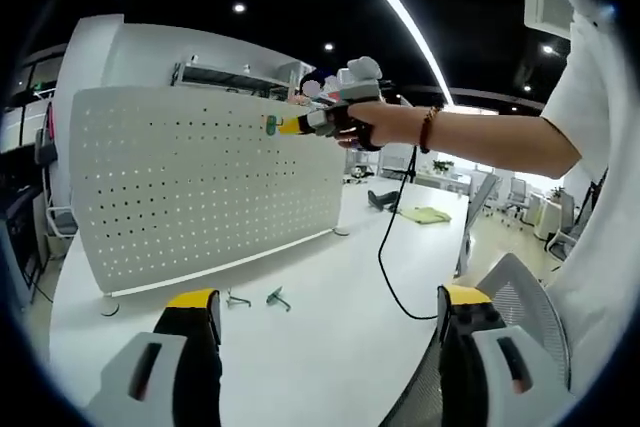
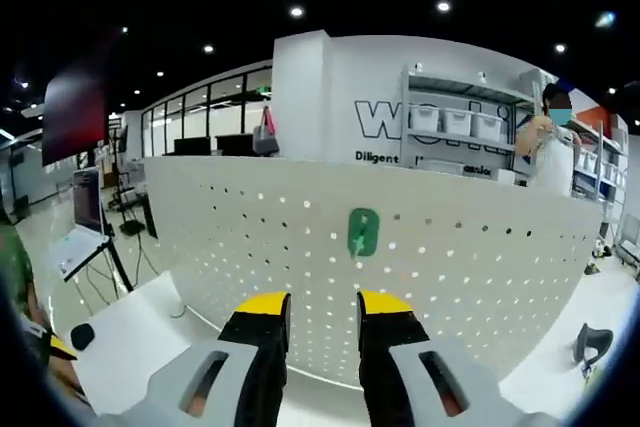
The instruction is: Insert the hook assembly into the mounting plate slot until the hook locks in place.
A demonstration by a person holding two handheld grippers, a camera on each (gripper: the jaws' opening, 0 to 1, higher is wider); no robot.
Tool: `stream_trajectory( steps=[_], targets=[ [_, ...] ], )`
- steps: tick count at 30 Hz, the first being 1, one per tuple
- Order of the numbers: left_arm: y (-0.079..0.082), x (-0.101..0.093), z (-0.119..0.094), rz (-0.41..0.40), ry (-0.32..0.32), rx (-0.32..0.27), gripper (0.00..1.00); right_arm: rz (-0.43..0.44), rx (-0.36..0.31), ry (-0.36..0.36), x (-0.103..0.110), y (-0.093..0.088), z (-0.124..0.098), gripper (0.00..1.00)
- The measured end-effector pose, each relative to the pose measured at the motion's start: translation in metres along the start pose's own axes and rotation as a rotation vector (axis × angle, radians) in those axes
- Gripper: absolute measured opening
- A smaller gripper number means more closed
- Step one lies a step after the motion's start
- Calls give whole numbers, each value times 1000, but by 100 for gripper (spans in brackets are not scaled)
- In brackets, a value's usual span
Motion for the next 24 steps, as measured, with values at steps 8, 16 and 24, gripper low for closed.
stream_trajectory(
  steps=[8, 16, 24],
  targets=[
    [1, -12, 1, 9, 14, -5, 91, 5, 1, 48, 13, -18, -15, 26],
    [-3, -23, 5, 8, 24, 3, 91, -24, 18, 119, 29, -37, -20, 26],
    [-1, -31, 12, 16, 47, -3, 91, -50, 29, 197, 38, -54, -18, 26]
  ],
)
Point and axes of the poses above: the point that each gripper's makers call its tool centre point, and the gripper's own axes: z roughly forward along the fingers, x roughly to its left, y roughly out of its top, the point moved 8 cm from there along -z, roughly backward along the fingers, and after that the axes turned 15 degrees about -z, right-handed, at the moved point
